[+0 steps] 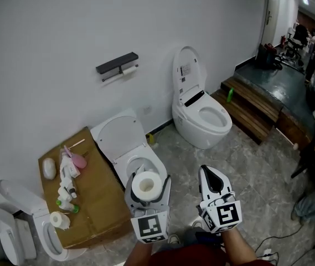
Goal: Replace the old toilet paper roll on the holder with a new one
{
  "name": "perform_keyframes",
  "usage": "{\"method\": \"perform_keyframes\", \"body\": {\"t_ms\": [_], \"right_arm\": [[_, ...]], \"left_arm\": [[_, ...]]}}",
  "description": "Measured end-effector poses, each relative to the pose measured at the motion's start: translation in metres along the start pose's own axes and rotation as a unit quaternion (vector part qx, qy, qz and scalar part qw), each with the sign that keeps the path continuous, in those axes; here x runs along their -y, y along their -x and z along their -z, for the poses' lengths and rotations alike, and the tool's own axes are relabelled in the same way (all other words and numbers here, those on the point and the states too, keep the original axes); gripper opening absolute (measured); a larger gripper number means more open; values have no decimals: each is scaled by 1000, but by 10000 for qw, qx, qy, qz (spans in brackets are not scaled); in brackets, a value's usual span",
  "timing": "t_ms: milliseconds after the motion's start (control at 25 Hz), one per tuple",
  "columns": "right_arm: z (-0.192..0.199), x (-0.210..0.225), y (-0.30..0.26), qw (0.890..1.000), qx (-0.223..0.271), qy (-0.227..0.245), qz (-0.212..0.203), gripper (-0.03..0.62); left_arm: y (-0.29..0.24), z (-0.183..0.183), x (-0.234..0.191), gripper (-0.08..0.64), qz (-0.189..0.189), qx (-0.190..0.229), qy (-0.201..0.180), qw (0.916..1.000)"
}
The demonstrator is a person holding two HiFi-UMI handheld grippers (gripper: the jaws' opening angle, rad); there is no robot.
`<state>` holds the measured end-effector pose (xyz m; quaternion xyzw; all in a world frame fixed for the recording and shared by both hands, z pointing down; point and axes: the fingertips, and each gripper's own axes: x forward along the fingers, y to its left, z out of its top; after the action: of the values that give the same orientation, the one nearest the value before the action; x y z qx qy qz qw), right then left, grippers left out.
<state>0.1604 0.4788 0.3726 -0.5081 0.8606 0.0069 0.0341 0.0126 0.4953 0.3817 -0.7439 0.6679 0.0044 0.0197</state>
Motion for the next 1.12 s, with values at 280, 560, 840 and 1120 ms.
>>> {"method": "perform_keyframes", "body": {"t_ms": [280, 560, 840, 1120], "right_arm": [[13, 45, -60, 9998, -70, -38, -169, 14], [9, 116, -133, 9990, -108, -18, -437, 14], [5, 191, -192, 9974, 9, -96, -708, 14], [12, 234, -234, 9958, 12, -41, -920, 14]], "left_arm": [[-71, 13, 8, 451, -144, -86, 12, 9999], [-166, 5, 28, 451, -421, -72, 116, 9990], [-247, 13, 53, 451, -717, -203, -96, 9972], [-297, 20, 64, 451, -991, -302, -138, 9945]]}}
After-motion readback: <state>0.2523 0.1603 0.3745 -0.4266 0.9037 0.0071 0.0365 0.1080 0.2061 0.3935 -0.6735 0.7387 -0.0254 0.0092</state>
